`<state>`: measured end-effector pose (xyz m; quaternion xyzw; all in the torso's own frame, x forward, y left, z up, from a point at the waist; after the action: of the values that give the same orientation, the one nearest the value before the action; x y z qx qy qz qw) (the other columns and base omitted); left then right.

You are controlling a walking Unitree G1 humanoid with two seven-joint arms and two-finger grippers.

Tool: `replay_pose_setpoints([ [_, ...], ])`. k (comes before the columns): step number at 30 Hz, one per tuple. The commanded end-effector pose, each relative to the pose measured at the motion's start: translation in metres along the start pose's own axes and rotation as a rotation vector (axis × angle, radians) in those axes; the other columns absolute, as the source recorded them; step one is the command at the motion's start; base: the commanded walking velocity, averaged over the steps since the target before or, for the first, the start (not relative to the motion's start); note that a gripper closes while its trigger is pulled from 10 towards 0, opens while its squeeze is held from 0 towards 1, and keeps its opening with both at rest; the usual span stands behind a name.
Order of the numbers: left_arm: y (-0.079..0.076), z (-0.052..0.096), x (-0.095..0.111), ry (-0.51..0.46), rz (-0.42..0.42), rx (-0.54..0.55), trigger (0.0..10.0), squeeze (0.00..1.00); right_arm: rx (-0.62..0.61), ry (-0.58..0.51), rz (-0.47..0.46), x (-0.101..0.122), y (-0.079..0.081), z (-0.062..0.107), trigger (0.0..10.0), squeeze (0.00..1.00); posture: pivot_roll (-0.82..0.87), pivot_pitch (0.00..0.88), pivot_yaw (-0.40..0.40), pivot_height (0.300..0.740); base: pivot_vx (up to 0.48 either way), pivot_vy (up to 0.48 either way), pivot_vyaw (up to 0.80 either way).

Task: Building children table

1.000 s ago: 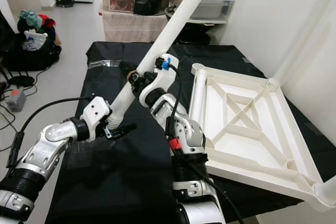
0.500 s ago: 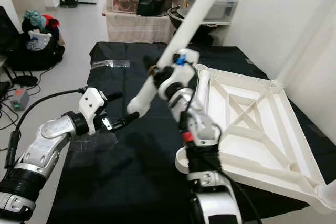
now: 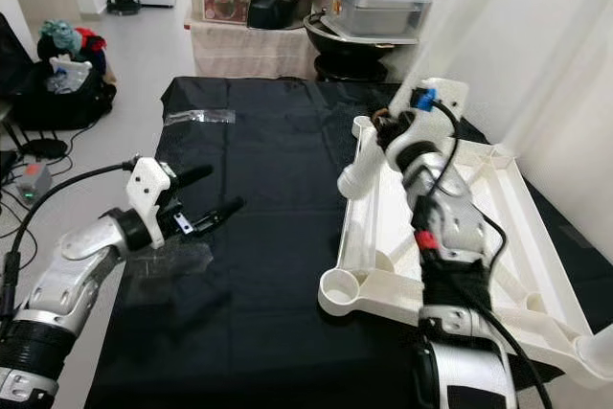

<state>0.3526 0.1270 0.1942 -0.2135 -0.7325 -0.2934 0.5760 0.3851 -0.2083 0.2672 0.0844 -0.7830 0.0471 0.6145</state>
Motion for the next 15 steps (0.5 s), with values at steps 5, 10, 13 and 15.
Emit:
replay_pose_setpoints([
  [5,0.003,0.005,-0.009,0.037,0.029,0.034,10.0,0.00,0.294,0.010,0.079,-0.006,0.036,0.024,0.0,0.00,0.04,0.000,-0.056,0.740,0.000,0.000,0.00],
  [10,0.003,0.008,-0.010,0.043,0.032,0.035,10.0,0.00,0.366,0.027,0.099,-0.011,0.040,0.035,0.0,0.00,0.03,0.000,-0.055,0.740,0.000,0.000,0.00],
  [13,0.002,0.008,-0.010,0.043,0.036,0.037,10.0,0.00,0.381,0.046,0.131,-0.015,0.037,0.038,0.0,0.00,0.04,0.000,-0.058,0.740,0.000,0.000,0.00],
  [15,0.001,0.009,-0.010,0.046,0.037,0.038,10.0,0.00,0.385,0.061,0.147,-0.018,0.031,0.040,0.0,0.00,0.04,0.000,-0.060,0.740,0.000,0.000,0.00],
])
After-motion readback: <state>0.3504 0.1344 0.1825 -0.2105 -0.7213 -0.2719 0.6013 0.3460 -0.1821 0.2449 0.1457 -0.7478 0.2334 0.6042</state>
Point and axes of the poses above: a point about 5 cm out from each wrist's last joint towards the gripper, its own z axis pointing back from the gripper into the wrist, its own x axis along the axis of the wrist's last joint, y = z × x, the point moved 3 cm from there along -z, pointing out of the wrist towards the gripper, and after that the axes turned 5 degrees about z, right-handed, at the moved point
